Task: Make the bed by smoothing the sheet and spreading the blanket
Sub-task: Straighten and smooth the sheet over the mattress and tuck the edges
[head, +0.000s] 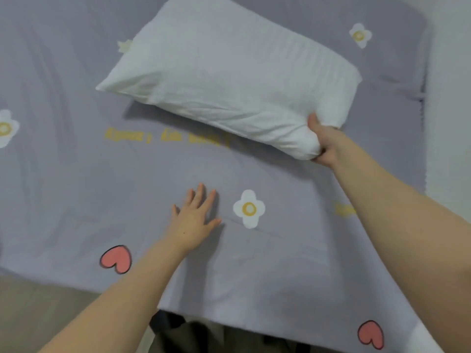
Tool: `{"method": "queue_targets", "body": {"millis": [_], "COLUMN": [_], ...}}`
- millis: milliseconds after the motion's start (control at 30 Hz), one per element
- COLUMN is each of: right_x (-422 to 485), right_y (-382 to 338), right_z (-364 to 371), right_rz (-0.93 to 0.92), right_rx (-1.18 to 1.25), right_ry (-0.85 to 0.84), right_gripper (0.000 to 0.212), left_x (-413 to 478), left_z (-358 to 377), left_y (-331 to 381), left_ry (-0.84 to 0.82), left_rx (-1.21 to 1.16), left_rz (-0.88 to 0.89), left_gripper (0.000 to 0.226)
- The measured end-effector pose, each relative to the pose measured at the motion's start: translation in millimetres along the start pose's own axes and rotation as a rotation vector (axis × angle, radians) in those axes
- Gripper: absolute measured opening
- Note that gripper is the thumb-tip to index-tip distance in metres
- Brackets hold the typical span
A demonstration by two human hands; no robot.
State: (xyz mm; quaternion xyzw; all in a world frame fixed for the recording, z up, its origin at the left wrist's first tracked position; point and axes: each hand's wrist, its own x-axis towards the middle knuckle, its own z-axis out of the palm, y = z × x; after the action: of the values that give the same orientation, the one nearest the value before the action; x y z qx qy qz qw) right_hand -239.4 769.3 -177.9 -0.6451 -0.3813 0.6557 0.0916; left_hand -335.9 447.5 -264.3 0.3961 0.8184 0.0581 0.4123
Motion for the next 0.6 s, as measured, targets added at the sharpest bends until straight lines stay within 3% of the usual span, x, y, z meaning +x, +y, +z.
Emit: {"method": "queue_targets", "body": {"millis": [133, 200, 267, 367, 467, 600], "right_x": [-9, -25, -42, -68, -110, -124], "right_y": [-7, 18, 57, 135, 187, 217], "right_z": [-44, -88, -134, -164, -139, -89], "right_rz": [-0.281, -0.283, -0.179, -0.112, 0.017, 0.104], "right_rx": [0.496, 0.707, 0.895, 0.658, 0.409, 0.280], "right_ry": [0.290, 0.375, 0.462, 0.789, 0.466, 0.196], "right_gripper": [0.049, 0.040, 0.052, 0.060, 0.046, 0.038], "left_x": [24, 30, 36, 45, 53, 73], "left_z": [1, -7, -25, -53, -63, -80], "left_y": [31, 51, 78, 138, 210, 271], "left_ry": [-0.088, -0.051, 0.062, 0.072, -0.114, -0.226], "left_rx": [0.087, -0.003, -0.366, -0.946, -0.969, -0.912], "left_rz": [-0.144, -0.200, -0.198, -0.054, 0.115, 0.249], "left_gripper": [0.072, 0.068, 0.066, 0.068, 0.061, 0.087]}}
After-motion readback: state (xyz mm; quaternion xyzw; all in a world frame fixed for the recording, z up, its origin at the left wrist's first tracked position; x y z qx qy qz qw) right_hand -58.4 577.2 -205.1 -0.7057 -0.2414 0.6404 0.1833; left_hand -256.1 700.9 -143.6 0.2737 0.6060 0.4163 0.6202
